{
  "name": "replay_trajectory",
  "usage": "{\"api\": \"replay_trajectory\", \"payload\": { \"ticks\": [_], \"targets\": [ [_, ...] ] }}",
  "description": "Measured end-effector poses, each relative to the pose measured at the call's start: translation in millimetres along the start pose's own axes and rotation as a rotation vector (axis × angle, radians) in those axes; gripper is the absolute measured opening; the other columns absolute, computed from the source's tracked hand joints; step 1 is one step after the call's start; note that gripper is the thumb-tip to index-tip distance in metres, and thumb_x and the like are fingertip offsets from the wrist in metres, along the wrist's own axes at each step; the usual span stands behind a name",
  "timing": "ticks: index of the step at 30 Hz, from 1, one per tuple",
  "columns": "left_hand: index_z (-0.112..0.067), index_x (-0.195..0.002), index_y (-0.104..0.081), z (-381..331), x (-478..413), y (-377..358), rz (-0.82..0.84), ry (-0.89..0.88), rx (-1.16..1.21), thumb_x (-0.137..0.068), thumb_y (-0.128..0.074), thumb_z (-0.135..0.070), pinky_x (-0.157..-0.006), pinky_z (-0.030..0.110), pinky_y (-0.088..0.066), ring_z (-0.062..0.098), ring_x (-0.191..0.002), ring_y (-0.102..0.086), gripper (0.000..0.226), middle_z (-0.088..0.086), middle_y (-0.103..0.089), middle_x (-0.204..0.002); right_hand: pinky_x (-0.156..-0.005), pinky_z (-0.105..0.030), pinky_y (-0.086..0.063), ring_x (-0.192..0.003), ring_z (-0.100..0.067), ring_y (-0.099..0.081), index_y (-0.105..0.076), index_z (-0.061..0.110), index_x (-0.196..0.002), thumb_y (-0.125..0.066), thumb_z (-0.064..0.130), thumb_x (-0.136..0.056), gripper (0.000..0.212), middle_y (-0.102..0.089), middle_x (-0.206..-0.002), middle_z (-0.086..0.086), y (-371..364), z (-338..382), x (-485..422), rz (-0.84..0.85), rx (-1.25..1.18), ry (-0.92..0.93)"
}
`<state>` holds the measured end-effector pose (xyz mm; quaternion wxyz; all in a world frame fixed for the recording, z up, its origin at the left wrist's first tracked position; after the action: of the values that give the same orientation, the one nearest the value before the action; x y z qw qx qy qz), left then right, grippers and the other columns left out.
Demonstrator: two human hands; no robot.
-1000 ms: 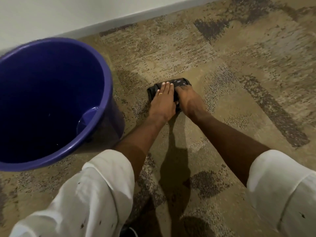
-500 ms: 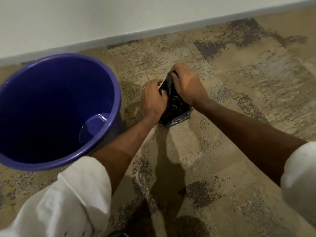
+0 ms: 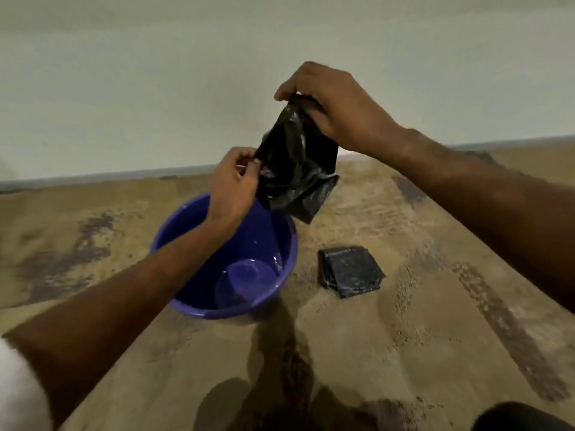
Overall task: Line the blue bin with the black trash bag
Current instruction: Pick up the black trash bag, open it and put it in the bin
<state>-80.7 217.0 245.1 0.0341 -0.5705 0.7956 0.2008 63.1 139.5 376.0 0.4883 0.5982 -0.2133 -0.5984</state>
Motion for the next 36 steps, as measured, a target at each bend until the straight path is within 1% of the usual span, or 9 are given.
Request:
{"api": "replay_trajectory", "payload": {
  "ticks": [5, 10, 15, 18, 20, 24, 28, 32, 36],
  "targets": [
    [-0.03, -0.089, -0.051, -2, 14, 133, -0.227, 0.13, 0.135, -0.088, -0.051, -0.011, -0.066, 0.036, -0.043, 0.022, -0.083, -0.051, 0.019, 0.002, -0.052, -0.092, -0.083, -0.041, -0.053, -0.104, -0.032, -0.066, -0.067, 0.007, -0.116, -0.052, -0.006, -0.086, 0.036, -0.066, -0.12, -0.012, 7, 54, -36, -0.01, 0.118, 0.223],
    [-0.026, -0.069, -0.069, -23, 42, 202, -0.181, 0.051, -0.105, -0.085, -0.038, 0.007, -0.065, 0.04, -0.057, 0.025, -0.074, -0.066, 0.047, 0.005, -0.071, -0.084, -0.08, -0.046, -0.055, -0.102, -0.037, -0.067, -0.066, 0.001, -0.111, -0.052, -0.01, -0.09, 0.028, -0.067, -0.118, -0.016, -3, 69, -49, -0.134, 0.109, 0.276],
    [-0.046, -0.106, -0.072, -37, 53, 250, -0.159, 0.071, -0.348, -0.091, -0.044, -0.011, -0.067, 0.062, -0.061, 0.042, -0.079, -0.073, 0.047, 0.022, -0.074, -0.105, -0.08, -0.044, -0.05, -0.098, -0.032, -0.063, -0.065, 0.009, -0.101, -0.055, 0.001, -0.09, 0.016, -0.069, -0.108, -0.009, 7, 57, -35, -0.329, 0.063, 0.223],
    [-0.034, -0.138, -0.056, -10, 75, 252, -0.152, 0.203, -0.371, -0.098, -0.058, -0.029, -0.06, 0.036, -0.062, 0.014, -0.074, -0.076, 0.041, 0.006, -0.078, -0.098, -0.082, -0.046, -0.046, -0.093, -0.034, -0.063, -0.065, 0.012, -0.092, -0.057, 0.008, -0.087, 0.011, -0.07, -0.104, -0.006, -19, 52, -2, -0.154, 0.143, 0.316],
    [-0.033, -0.134, -0.059, 0, 85, 241, -0.099, 0.257, -0.325, -0.089, -0.069, -0.051, -0.067, 0.026, -0.061, 0.005, -0.082, -0.075, 0.049, -0.012, -0.078, -0.099, -0.09, -0.051, -0.046, -0.095, -0.033, -0.067, -0.07, 0.012, -0.089, -0.055, 0.012, -0.084, 0.015, -0.073, -0.105, -0.007, -46, 39, 24, 0.035, 0.226, 0.323],
    [-0.021, -0.133, -0.058, 18, 95, 206, 0.074, 0.359, -0.338, -0.065, -0.086, -0.052, -0.091, 0.038, -0.061, 0.013, -0.111, -0.068, 0.08, -0.004, -0.07, -0.126, -0.108, -0.058, -0.035, -0.112, -0.032, -0.066, -0.078, 0.016, -0.097, -0.065, 0.007, -0.084, 0.021, -0.074, -0.117, -0.006, -76, 5, 56, 0.296, 0.287, 0.078],
    [-0.014, -0.14, -0.049, 24, 97, 170, 0.158, 0.346, -0.474, -0.055, -0.095, -0.042, -0.102, 0.037, -0.053, 0.021, -0.124, -0.057, 0.101, 0.002, -0.059, -0.135, -0.104, -0.049, -0.044, -0.113, -0.022, -0.059, -0.071, 0.021, -0.109, -0.05, 0.012, -0.088, 0.031, -0.07, -0.119, -0.002, -61, 66, 55, 0.018, -0.053, -0.02],
    [-0.014, -0.135, -0.046, 17, 95, 148, 0.208, 0.267, -0.512, -0.058, -0.095, -0.038, -0.091, 0.02, -0.055, 0.016, -0.116, -0.059, 0.095, -0.004, -0.06, -0.123, -0.093, -0.025, -0.046, -0.098, -0.014, -0.058, -0.068, 0.015, -0.097, -0.044, 0.007, -0.089, 0.027, -0.069, -0.102, -0.002, -125, 188, 62, 0.2, -0.392, 0.196],
    [-0.02, -0.16, -0.012, 9, 96, 157, 0.18, 0.243, -0.484, -0.071, -0.087, -0.016, -0.067, 0.005, -0.048, 0.01, -0.108, -0.056, 0.116, -0.01, -0.053, -0.122, -0.09, -0.038, -0.051, -0.098, -0.021, -0.064, -0.067, 0.01, -0.103, -0.044, -0.005, -0.093, 0.029, -0.07, -0.106, -0.007, -196, 158, 70, 0.351, -0.556, -0.163]
  ]
}}
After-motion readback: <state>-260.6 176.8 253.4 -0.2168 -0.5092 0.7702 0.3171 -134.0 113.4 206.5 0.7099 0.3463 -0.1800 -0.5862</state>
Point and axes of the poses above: each hand's wrist, its own x-axis away from the middle knuckle, its own y-axis out of the back of the hand, z = x × y, the point moved 9 cm from there along -x, towards the middle knuckle
